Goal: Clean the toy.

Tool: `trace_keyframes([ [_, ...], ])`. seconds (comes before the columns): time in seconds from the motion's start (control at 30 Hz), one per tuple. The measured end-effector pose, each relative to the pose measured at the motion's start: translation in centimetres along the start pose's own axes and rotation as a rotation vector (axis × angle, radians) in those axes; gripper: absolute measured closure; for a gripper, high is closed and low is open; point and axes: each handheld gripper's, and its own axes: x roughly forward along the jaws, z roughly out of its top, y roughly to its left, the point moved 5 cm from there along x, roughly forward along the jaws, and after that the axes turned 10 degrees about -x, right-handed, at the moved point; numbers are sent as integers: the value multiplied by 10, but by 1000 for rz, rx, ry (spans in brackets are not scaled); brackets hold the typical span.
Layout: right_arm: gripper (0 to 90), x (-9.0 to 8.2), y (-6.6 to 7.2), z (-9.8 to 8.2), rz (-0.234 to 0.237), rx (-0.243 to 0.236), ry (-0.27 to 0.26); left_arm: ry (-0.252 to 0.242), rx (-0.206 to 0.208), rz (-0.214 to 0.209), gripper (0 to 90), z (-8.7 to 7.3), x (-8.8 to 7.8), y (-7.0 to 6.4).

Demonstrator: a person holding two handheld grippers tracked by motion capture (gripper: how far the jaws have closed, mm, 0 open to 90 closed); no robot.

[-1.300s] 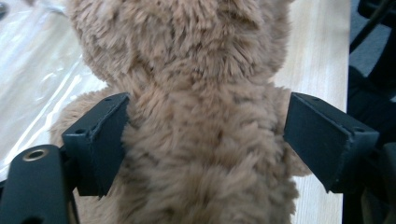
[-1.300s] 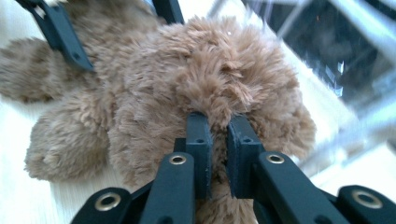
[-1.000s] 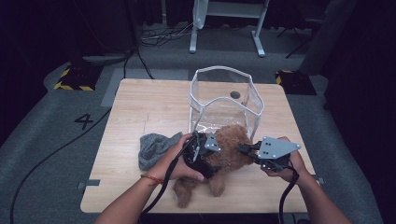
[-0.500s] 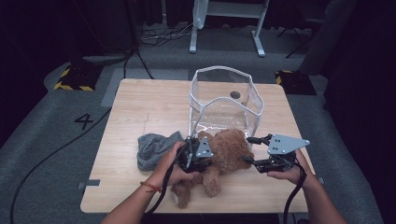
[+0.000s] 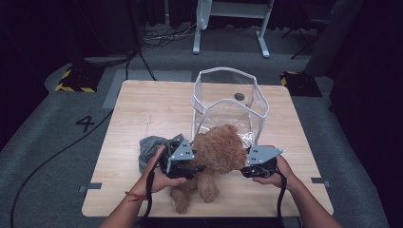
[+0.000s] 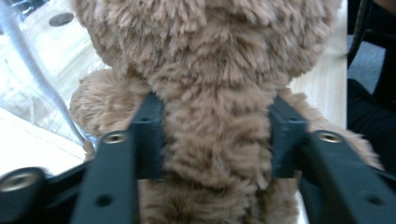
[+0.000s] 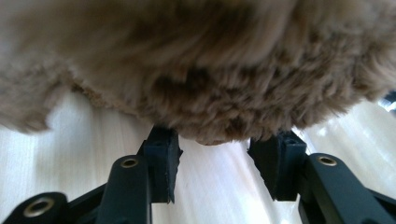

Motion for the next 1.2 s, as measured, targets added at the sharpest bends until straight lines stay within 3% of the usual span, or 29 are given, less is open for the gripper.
trace_keyframes([
  [0.07,534,-1,2,7,-2,-38,-30,31,-11,-40,395,-1,-4,1],
  [0.13,534,-2,4,11,-3,-69,-56,50,-10,-42,296,0,-5,2],
  [0.2,534,-3,6,17,0,-98,-79,79,-13,-21,125,3,-1,1],
  [0.3,534,-1,7,27,11,-115,-106,140,21,20,3,5,8,0],
  [0.33,535,0,7,31,15,-118,-120,153,27,37,0,6,11,-1],
  [0.37,540,1,8,35,22,-119,-134,160,39,48,0,5,16,-1],
  [0.4,541,2,9,39,25,-129,-140,172,55,90,0,4,19,-1],
  [0.43,543,3,12,44,26,-147,-136,156,71,174,64,3,20,1],
  [0.47,541,5,14,47,27,-169,-124,134,61,216,214,2,20,4],
  [0.53,537,8,16,51,13,-182,-108,89,34,202,280,-2,15,9],
  [0.67,446,5,15,52,48,-118,-158,-4,-27,201,378,-12,3,18],
  [0.8,391,-8,7,45,29,-87,-155,-65,-64,211,398,-15,-8,23],
  [0.9,339,-20,-12,34,-25,-23,-124,-93,-68,207,408,-15,-16,24],
  [0.97,325,-26,-26,29,-95,-1,-81,-122,-78,198,415,-16,-20,24],
  [1.07,318,-38,-51,25,-168,62,-71,-161,-89,201,421,-17,-27,24],
  [1.2,323,-49,-83,24,-267,103,-12,-195,-100,201,433,-16,-35,25],
])
